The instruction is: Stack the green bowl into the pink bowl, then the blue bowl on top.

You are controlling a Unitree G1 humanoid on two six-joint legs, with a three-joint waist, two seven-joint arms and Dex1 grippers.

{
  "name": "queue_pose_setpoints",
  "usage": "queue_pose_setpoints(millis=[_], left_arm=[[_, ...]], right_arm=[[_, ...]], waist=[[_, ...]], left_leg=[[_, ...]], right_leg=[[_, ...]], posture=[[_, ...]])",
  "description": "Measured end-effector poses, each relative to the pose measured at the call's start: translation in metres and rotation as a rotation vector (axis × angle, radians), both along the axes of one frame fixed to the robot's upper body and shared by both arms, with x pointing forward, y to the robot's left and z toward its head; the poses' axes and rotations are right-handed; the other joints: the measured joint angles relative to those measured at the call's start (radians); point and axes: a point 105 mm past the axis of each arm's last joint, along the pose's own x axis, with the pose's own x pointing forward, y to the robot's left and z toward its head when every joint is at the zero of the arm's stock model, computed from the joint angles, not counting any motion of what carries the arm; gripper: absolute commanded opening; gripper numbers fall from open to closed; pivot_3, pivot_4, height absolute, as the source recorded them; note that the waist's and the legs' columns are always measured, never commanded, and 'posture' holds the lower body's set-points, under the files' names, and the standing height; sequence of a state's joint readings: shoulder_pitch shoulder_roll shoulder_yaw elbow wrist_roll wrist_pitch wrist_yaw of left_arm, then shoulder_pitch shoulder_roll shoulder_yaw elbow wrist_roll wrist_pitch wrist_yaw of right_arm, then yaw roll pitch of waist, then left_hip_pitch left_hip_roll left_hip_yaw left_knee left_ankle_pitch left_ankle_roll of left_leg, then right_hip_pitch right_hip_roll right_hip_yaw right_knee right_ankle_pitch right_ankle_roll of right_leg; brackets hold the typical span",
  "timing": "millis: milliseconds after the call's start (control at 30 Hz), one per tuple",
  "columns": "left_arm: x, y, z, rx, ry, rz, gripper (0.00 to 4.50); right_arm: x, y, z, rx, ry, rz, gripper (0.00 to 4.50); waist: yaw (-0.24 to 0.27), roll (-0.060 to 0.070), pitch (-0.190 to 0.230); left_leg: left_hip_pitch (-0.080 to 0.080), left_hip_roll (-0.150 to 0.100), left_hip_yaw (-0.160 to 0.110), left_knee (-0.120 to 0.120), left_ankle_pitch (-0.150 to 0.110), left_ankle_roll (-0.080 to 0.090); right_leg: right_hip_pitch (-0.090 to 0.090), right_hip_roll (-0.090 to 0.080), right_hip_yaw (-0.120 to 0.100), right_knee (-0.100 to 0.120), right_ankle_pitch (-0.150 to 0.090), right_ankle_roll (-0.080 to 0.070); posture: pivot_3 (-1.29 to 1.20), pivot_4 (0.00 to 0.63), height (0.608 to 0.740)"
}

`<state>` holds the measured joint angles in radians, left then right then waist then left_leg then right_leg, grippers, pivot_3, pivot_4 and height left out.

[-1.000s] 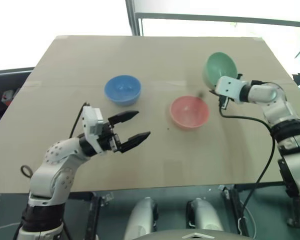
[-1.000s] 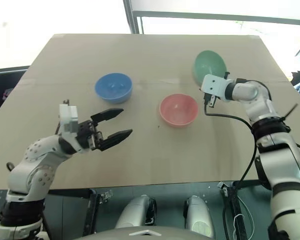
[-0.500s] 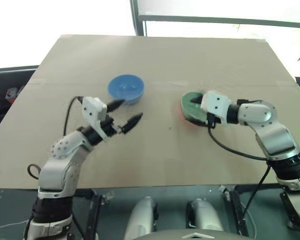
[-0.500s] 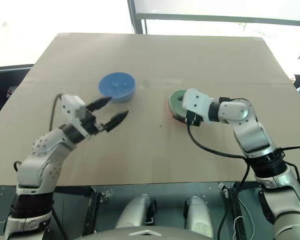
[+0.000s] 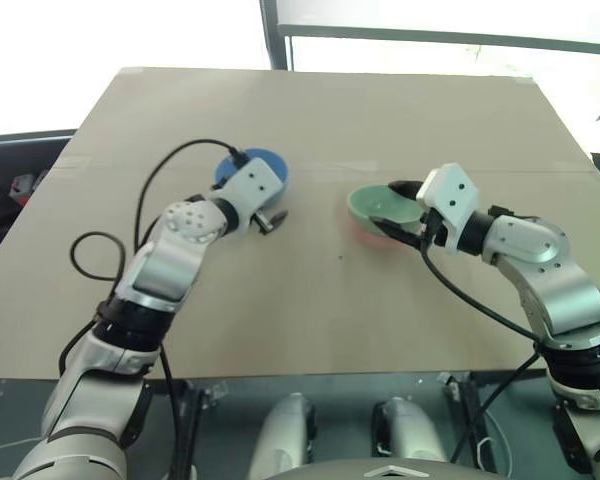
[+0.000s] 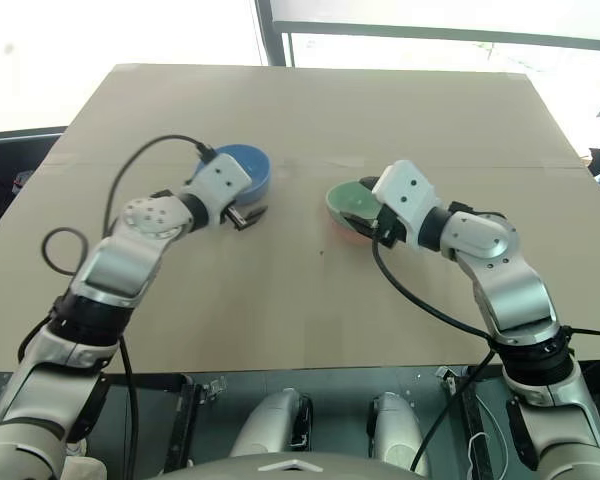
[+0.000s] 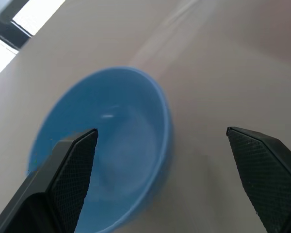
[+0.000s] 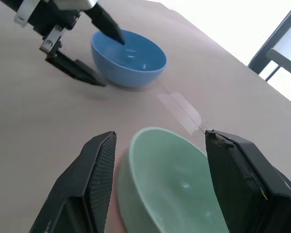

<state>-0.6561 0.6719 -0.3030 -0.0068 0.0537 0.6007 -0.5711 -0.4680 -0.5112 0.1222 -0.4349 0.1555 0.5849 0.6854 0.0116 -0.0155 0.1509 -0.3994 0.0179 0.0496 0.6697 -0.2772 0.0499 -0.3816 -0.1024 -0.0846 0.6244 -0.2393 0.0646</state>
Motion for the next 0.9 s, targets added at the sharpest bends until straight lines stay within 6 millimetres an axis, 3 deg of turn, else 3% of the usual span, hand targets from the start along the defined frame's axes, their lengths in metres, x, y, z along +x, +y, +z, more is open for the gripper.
queue_pose_setpoints(millis=[100,133,167,300,533,600,700,767,900], left_arm=[[0.005,-0.003,-0.008,0.029,0.035,-0.018,2.08],[0.006,-0.003,-0.009,0.033,0.037,-0.020,2.03],[0.009,-0.002,-0.009,0.039,0.040,-0.020,1.22],[0.012,-0.002,-0.012,0.046,0.047,-0.034,0.05],[0.010,-0.023,-0.007,-0.005,0.071,-0.181,0.05],[0.008,-0.029,-0.006,-0.020,0.080,-0.219,0.00],[-0.004,-0.061,0.015,-0.068,0.050,-0.403,0.00],[-0.011,-0.081,0.034,-0.071,0.002,-0.516,0.00],[-0.026,-0.112,0.052,-0.077,-0.018,-0.700,0.00]], right_arm=[[-0.005,0.002,0.002,0.015,-0.013,-0.017,3.21],[-0.007,0.002,0.002,0.016,-0.016,-0.019,3.21],[-0.009,0.002,0.002,0.019,-0.017,-0.026,3.21],[-0.013,-0.001,0.001,0.020,-0.014,-0.042,3.21],[-0.018,-0.018,0.004,0.038,-0.010,-0.120,3.21],[-0.019,-0.022,0.004,0.046,-0.001,-0.132,3.61],[-0.025,-0.037,0.007,0.105,0.028,-0.163,4.42],[-0.033,-0.045,0.005,0.100,0.027,-0.189,4.42],[-0.049,-0.065,-0.013,0.070,0.075,-0.280,4.42]], waist=[[0.001,0.000,0.000],[0.001,0.000,0.000],[0.002,0.000,0.000],[0.004,0.000,0.000],[0.004,0.000,0.000],[0.004,-0.001,0.000],[0.007,-0.001,0.001],[0.008,-0.001,0.001],[0.006,-0.001,0.001]], left_leg=[[0.000,0.000,0.000,0.000,0.000,0.000],[0.000,0.000,0.000,0.000,0.000,0.000],[0.000,0.000,0.000,0.001,0.000,0.000],[0.000,0.000,-0.001,0.001,0.000,0.000],[0.000,0.000,-0.001,0.002,0.000,0.000],[-0.001,0.000,-0.001,0.002,0.000,0.000],[-0.002,0.000,-0.002,0.002,0.000,0.000],[-0.002,0.000,-0.002,0.002,0.000,0.000],[-0.002,0.000,-0.001,0.002,0.000,0.000]], right_leg=[[0.000,0.000,0.000,0.000,0.000,0.000],[0.000,0.000,0.000,0.000,0.000,0.000],[0.000,0.000,0.000,0.000,0.000,0.000],[0.000,0.000,-0.001,0.000,0.000,0.000],[0.001,-0.001,-0.001,0.001,0.000,0.000],[0.001,-0.001,-0.001,0.001,0.000,0.000],[0.000,-0.001,-0.002,0.000,0.000,0.000],[0.001,-0.001,-0.002,0.000,0.000,0.000],[0.001,-0.001,-0.002,0.000,0.000,0.000]], posture=[[0.00,0.150,0.740],[0.00,0.150,0.740],[0.00,0.150,0.740],[0.00,0.150,0.740],[0.00,0.150,0.740],[0.00,0.150,0.740],[0.00,0.150,0.740],[0.00,0.150,0.740],[0.00,0.150,0.740]])
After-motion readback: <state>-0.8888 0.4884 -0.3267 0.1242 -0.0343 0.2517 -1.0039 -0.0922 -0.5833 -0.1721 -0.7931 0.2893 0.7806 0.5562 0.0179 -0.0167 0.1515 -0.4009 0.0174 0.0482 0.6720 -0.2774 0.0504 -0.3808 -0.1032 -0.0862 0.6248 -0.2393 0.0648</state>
